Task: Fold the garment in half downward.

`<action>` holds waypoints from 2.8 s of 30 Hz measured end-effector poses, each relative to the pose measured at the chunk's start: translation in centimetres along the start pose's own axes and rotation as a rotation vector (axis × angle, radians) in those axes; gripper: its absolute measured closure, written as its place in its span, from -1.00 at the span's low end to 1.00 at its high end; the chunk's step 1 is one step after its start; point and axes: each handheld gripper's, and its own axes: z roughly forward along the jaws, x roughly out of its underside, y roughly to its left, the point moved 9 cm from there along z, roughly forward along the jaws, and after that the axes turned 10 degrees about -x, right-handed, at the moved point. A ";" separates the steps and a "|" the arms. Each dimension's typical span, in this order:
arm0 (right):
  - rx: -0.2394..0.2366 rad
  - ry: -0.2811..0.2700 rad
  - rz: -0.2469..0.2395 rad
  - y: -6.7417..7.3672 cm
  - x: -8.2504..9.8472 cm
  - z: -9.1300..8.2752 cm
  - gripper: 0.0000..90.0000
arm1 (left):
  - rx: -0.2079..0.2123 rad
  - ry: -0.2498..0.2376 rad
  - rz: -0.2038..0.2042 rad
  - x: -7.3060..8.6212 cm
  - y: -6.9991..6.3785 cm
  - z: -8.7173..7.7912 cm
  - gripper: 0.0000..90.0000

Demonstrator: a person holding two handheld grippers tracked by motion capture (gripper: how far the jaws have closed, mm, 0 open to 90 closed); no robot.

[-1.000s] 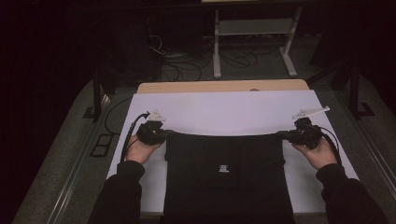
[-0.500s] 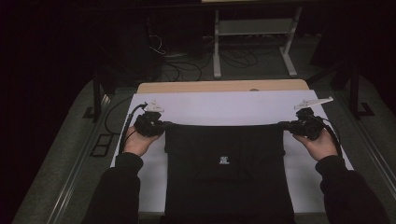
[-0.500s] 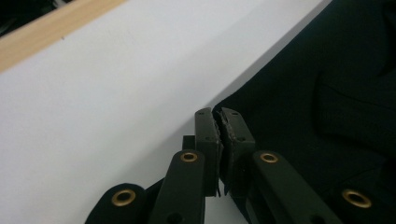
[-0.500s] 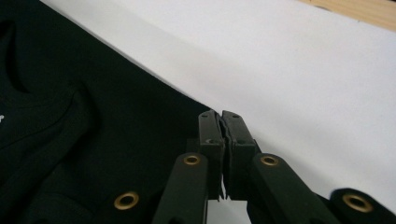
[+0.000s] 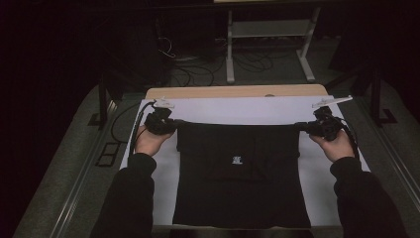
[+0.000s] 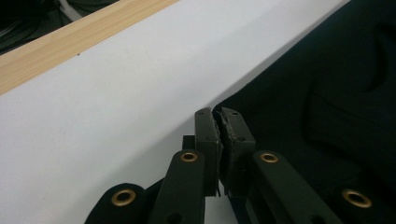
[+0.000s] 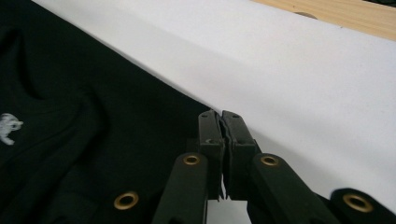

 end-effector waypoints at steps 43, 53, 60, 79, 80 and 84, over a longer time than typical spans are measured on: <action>0.093 -0.014 -0.011 -3.4 -5.7 1.7 0.91 | -0.061 -0.013 -0.054 -3.7 2.9 3.1 0.90; 0.089 -0.004 0.009 -4.1 -5.4 2.7 0.90 | -0.073 0.018 -0.026 -3.7 3.3 4.8 0.89; 0.058 0.002 0.046 -4.3 -5.1 3.4 0.89 | -0.036 0.039 -0.040 -3.2 2.9 5.3 0.88; 0.036 0.039 0.088 -4.9 -3.8 5.0 0.53 | 0.037 0.098 -0.123 -0.7 2.3 7.6 0.35; 0.040 0.038 0.090 -5.0 -3.7 5.0 0.49 | 0.039 0.096 -0.124 -0.7 2.4 7.6 0.30; 0.040 0.028 0.096 -5.1 -3.6 5.1 0.32 | 0.019 0.072 -0.136 -1.1 2.6 7.2 -0.03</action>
